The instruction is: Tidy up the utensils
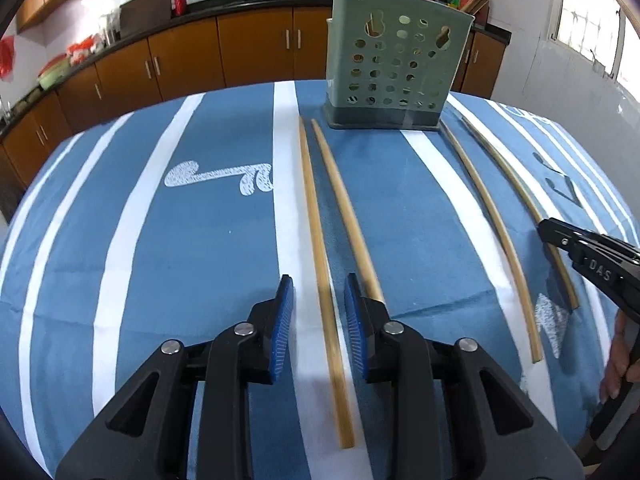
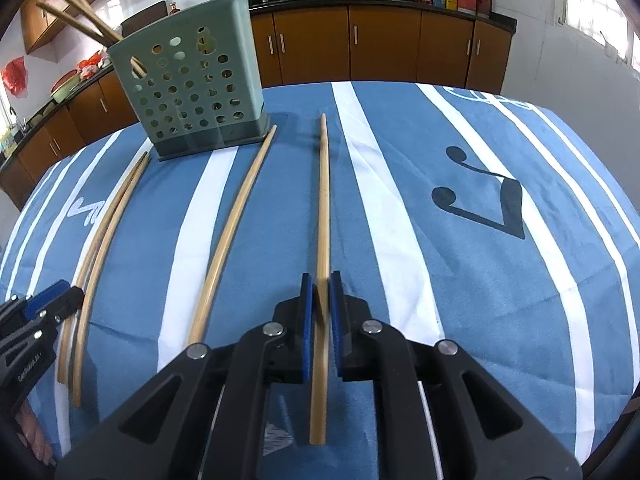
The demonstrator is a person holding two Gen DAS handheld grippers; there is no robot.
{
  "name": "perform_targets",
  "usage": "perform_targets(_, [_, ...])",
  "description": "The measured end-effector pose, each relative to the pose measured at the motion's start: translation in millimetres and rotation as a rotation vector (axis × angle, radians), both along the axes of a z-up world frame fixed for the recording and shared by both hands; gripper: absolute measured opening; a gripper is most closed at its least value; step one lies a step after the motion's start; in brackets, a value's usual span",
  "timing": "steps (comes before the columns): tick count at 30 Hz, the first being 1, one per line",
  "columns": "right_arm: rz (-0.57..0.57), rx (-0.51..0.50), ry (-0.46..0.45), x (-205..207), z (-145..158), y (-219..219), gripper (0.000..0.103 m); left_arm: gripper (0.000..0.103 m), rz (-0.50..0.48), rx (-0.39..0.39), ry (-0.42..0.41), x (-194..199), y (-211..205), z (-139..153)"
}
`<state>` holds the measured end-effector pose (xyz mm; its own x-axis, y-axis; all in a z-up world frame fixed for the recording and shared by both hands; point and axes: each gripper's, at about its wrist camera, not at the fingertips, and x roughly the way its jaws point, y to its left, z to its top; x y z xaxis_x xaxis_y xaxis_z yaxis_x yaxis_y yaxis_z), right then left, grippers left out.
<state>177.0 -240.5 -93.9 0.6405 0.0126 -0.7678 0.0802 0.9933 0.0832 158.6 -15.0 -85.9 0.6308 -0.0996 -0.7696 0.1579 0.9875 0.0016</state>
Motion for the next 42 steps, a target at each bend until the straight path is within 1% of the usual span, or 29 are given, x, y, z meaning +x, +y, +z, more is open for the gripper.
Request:
perform_targets(1, [0.003, -0.006, -0.001, 0.3, -0.2, 0.7, 0.012, 0.012, 0.006, 0.003, -0.001, 0.7, 1.5, 0.1])
perform_targets(2, [0.003, -0.01, -0.002, 0.8, -0.2, 0.9, 0.01, 0.009, 0.021, -0.001, 0.001, 2.9, 5.2, 0.3])
perform_targets(8, [-0.013, -0.024, -0.004, 6.9, 0.0, -7.5, 0.008, 0.008, 0.132, -0.034, 0.012, 16.5, 37.5, 1.4])
perform_targets(11, [-0.034, -0.041, -0.009, 12.9, -0.4, -15.6, 0.008, 0.008, 0.171, -0.052, 0.015, 23.2, 52.7, 2.5])
perform_targets(13, [-0.04, -0.048, -0.013, 16.7, -0.7, -19.8, 0.008, 0.008, 0.168, -0.063, 0.013, 28.1, 58.2, 2.8])
perform_targets(18, [-0.049, -0.032, -0.015, 20.6, -1.3, -26.3, 0.009, 0.008, 0.159, -0.049, 0.0, 30.8, 58.3, 1.7])
perform_targets(22, [-0.05, -0.035, -0.014, 21.4, -1.3, -26.1, 0.009, 0.009, 0.158, -0.069, 0.002, 30.6, 58.0, 1.8])
perform_targets(25, [-0.052, -0.037, -0.013, 21.7, -1.8, -26.0, 0.011, 0.01, 0.156, -0.076, 0.002, 30.5, 58.7, 1.6])
perform_targets(28, [-0.053, -0.051, -0.011, 21.8, -2.7, -23.3, 0.013, 0.011, 0.155, -0.065, 0.002, 31.0, 57.8, 1.8])
perform_targets(29, [-0.055, -0.057, -0.011, 21.5, -2.8, -23.1, 0.017, 0.012, 0.154, -0.061, 0.002, 31.1, 56.7, 1.9])
perform_targets(30, [-0.064, -0.063, -0.009, 21.1, -3.1, -23.5, 0.022, 0.016, 0.147, -0.057, 0.001, 31.0, 55.6, 2.0])
perform_targets(32, [-0.075, -0.052, -0.009, 20.3, -3.8, -27.9, 0.026, 0.026, 0.122, -0.053, 0.001, 30.8, 52.1, 2.1])
perform_targets(33, [-0.075, -0.038, -0.01, 20.0, -4.2, -30.0, 0.027, 0.033, 0.106, -0.049, 0.001, 30.6, 49.6, 2.0])
perform_targets(34, [-0.075, -0.031, -0.011, 19.8, -4.3, -31.3, 0.027, 0.036, 0.094, -0.039, 0.002, 30.6, 46.6, 1.9])
perform_targets(36, [-0.075, -0.04, -0.01, 20.1, -4.2, -30.1, 0.027, 0.037, 0.1, 0.01, 0.001, 30.4, 40.2, 1.2])
perform_targets(37, [-0.075, -0.045, -0.009, 20.1, -4.1, -29.4, 0.027, 0.037, 0.108, 0.016, 0.001, 30.2, 39.8, 1.1])
perform_targets(39, [-0.075, -0.045, -0.009, 20.2, -4.2, -29.5, 0.027, 0.037, 0.116, -0.006, 0.001, 30.1, 43.3, 1.4])
perform_targets(42, [-0.075, -0.041, -0.009, 20.6, -4.5, -29.8, 0.027, 0.037, 0.126, -0.059, 0.001, 29.7, 51.7, 1.9])
